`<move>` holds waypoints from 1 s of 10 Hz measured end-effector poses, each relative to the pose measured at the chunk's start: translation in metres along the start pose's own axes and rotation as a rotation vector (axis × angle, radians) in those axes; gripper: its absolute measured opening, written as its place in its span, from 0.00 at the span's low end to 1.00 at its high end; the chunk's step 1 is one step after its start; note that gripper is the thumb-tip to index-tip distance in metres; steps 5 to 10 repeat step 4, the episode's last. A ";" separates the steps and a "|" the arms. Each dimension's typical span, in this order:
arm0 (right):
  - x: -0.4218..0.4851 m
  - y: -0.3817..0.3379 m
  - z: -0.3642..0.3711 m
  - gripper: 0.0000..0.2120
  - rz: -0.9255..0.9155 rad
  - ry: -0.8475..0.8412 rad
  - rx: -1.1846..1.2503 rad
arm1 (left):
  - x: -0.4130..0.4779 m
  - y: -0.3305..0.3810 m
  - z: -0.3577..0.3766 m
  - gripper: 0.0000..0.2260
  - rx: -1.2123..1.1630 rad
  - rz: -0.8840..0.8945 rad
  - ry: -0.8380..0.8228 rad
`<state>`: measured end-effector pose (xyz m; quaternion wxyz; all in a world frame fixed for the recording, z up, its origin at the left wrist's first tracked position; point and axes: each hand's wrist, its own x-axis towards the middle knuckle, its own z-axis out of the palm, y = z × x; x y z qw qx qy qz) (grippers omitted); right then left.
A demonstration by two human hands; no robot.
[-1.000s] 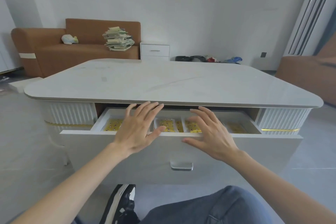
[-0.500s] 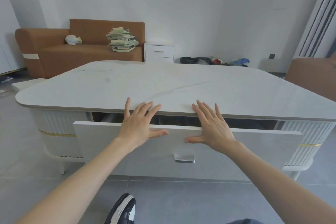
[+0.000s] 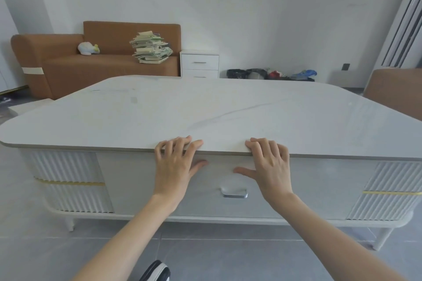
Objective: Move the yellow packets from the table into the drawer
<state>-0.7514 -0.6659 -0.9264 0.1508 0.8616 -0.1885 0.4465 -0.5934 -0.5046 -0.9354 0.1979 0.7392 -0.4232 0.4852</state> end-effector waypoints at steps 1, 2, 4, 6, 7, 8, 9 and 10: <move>0.000 0.000 0.001 0.35 0.003 0.018 -0.022 | 0.001 -0.002 0.002 0.22 0.011 -0.009 -0.016; -0.001 -0.004 0.000 0.35 0.060 -0.019 0.017 | -0.004 0.006 0.001 0.22 -0.030 -0.057 -0.041; -0.032 -0.022 -0.034 0.39 0.167 -0.214 0.329 | -0.039 0.043 -0.033 0.32 -0.275 -0.251 -0.158; -0.032 -0.022 -0.034 0.39 0.167 -0.214 0.329 | -0.039 0.043 -0.033 0.32 -0.275 -0.251 -0.158; -0.032 -0.022 -0.034 0.39 0.167 -0.214 0.329 | -0.039 0.043 -0.033 0.32 -0.275 -0.251 -0.158; -0.032 -0.022 -0.034 0.39 0.167 -0.214 0.329 | -0.039 0.043 -0.033 0.32 -0.275 -0.251 -0.158; -0.032 -0.022 -0.034 0.39 0.167 -0.214 0.329 | -0.039 0.043 -0.033 0.32 -0.275 -0.251 -0.158; -0.032 -0.022 -0.034 0.39 0.167 -0.214 0.329 | -0.039 0.043 -0.033 0.32 -0.275 -0.251 -0.158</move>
